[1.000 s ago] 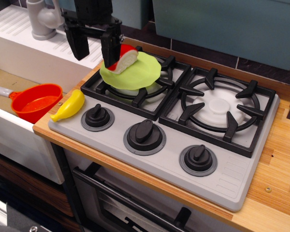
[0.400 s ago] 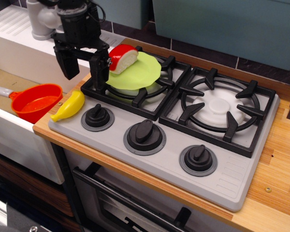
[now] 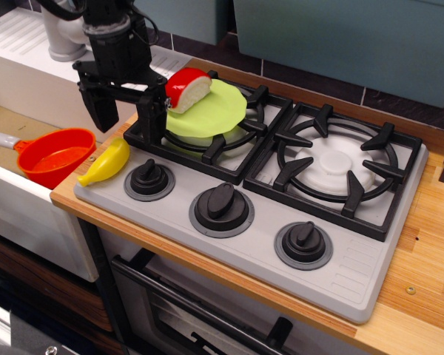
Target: End effector transition from object to object
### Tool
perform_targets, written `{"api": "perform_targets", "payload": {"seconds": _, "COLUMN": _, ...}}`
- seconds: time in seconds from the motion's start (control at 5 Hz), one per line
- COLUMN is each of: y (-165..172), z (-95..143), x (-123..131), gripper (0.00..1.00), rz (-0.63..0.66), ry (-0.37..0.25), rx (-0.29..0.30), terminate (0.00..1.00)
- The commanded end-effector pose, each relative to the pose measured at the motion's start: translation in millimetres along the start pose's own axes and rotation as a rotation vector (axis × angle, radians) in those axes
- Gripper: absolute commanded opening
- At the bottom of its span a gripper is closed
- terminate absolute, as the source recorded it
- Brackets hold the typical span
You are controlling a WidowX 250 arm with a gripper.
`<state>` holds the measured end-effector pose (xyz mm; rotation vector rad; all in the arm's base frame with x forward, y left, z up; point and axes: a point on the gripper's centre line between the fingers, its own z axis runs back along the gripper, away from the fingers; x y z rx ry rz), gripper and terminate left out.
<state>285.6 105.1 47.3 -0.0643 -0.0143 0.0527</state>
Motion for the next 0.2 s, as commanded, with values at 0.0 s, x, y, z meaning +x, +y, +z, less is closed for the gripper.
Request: {"api": "perform_targets", "payload": {"seconds": 0.0, "y": 9.8, "z": 10.7, "x": -5.6, "gripper": 1.00, "rz": -0.023, "ry": -0.081, "rx": 0.028, "terminate": 1.00}}
